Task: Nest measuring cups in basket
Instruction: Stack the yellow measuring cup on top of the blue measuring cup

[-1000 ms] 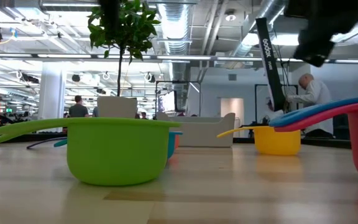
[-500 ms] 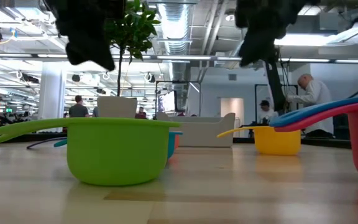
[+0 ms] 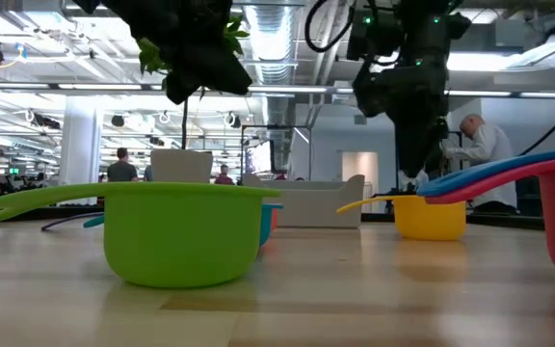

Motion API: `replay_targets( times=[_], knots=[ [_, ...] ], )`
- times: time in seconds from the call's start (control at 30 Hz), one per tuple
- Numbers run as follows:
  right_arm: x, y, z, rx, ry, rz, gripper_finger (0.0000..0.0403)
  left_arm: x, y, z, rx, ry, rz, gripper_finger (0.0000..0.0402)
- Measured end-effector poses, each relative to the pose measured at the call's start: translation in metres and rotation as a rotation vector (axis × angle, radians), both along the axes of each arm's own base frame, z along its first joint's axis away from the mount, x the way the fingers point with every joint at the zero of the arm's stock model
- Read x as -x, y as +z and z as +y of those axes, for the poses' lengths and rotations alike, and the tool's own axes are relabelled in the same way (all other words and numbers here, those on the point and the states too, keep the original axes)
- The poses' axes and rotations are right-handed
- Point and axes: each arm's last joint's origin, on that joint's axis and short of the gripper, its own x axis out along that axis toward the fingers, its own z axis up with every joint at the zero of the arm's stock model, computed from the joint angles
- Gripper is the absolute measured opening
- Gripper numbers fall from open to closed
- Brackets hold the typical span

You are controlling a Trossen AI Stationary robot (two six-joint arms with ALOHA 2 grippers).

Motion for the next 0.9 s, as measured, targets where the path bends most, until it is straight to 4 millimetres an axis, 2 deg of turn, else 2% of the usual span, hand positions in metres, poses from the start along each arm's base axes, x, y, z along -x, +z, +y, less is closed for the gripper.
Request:
replay_targets(
  times=[0.2, 0.67, 0.9],
  knots=[
    [-0.005, -0.009, 0.007, -0.007, 0.001, 0.036, 0.0201, 0.0, -0.002, 0.008, -0.023, -0.09, 0.031, 0.0055],
    [-0.005, -0.03, 0.012, 0.052, -0.025, 0.184, 0.0211, 0.0, -0.002, 0.01, -0.004, -0.098, 0.03, 0.0055],
    [-0.009, -0.036, 0.014, 0.049, -0.045, 0.197, 0.0179, 0.0, -0.001, 0.01, 0.017, -0.095, 0.023, 0.0055]
  ],
)
